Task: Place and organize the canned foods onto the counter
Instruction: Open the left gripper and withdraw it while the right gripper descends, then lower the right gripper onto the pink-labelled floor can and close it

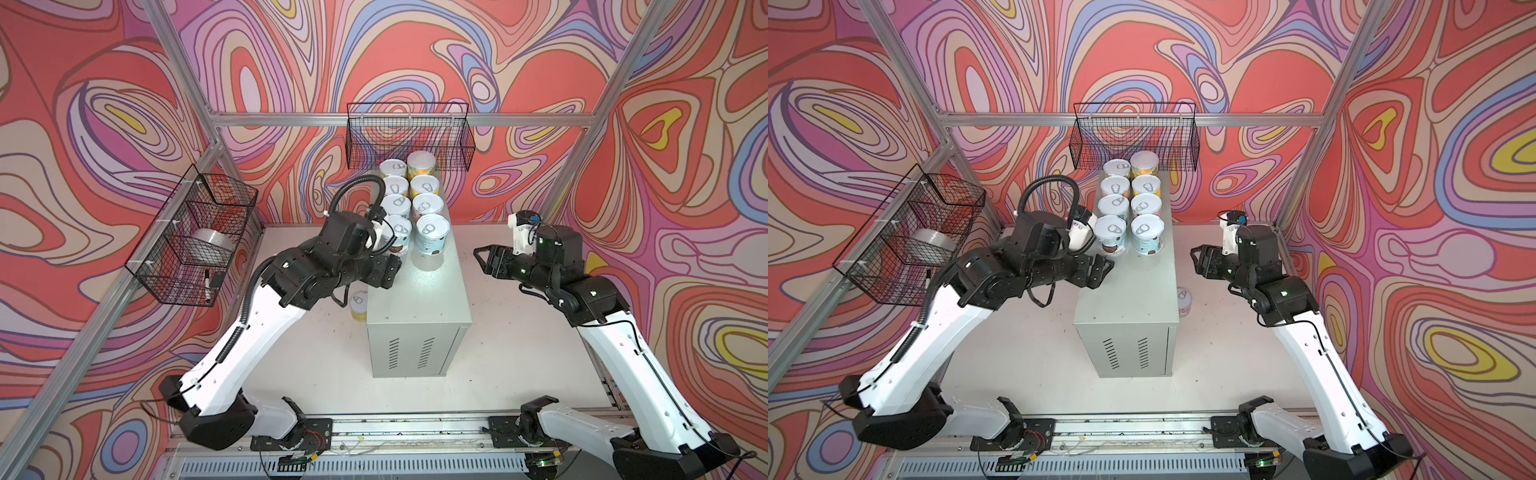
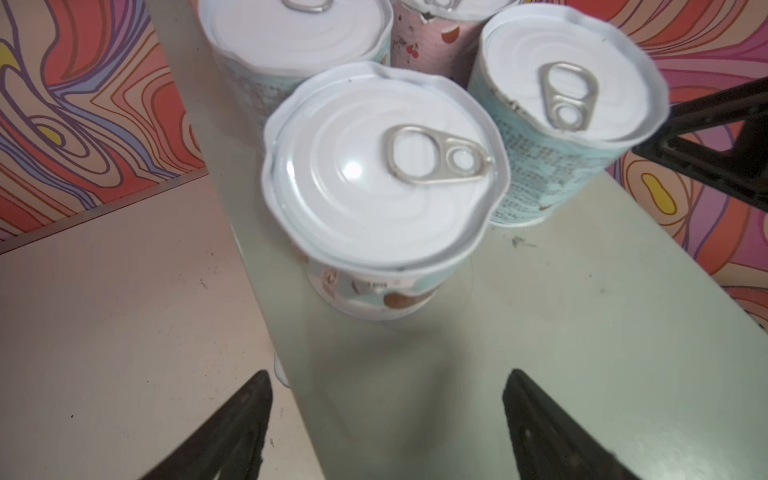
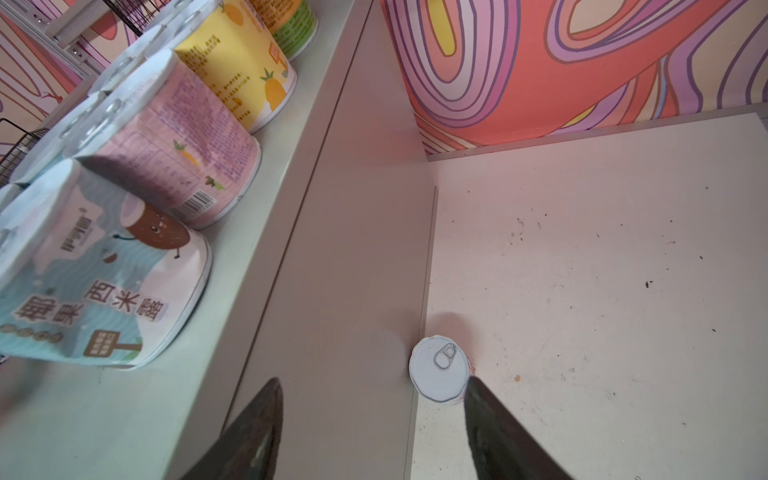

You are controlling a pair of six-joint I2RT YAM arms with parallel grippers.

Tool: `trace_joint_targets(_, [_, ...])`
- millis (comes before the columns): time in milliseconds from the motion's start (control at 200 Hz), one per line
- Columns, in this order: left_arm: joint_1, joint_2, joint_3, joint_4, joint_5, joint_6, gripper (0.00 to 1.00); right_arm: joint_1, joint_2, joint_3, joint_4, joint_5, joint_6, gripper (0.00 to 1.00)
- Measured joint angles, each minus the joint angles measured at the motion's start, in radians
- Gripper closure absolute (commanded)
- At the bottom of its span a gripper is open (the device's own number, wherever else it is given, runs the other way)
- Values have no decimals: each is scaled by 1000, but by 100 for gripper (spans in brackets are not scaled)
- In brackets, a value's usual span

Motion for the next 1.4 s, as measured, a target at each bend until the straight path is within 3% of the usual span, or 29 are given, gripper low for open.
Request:
trace_joint_targets(215, [12,-182,-79,57,-79,-5,0,0,38,-36,-8,8,-2,18])
trace_joint_targets(386, [105,-241,-201,119,-109,-40,0,0,65,-79,-18,8,-1,18])
trace_joint_targets(586, [168,-236,-327,192,-99,-61,1,0,91,-155,-14,-6,12,20])
trace_joint_targets(801, [175,-195,-331,260,-90,-60,2,0,98,-214,2,-15,34,20])
trace_joint_targets(1047, [191,-168,-330,269,-117,-45,0,0,157,-241,32,-20,37,5])
trace_joint_targets(1282, [365,-246,-408,270,-62,-65,0,0,246,-258,37,-25,26,12])
trace_joint_targets(1397, [405,-270,-477,273,-10,-92,0,0,281,-268,28,-22,13,14])
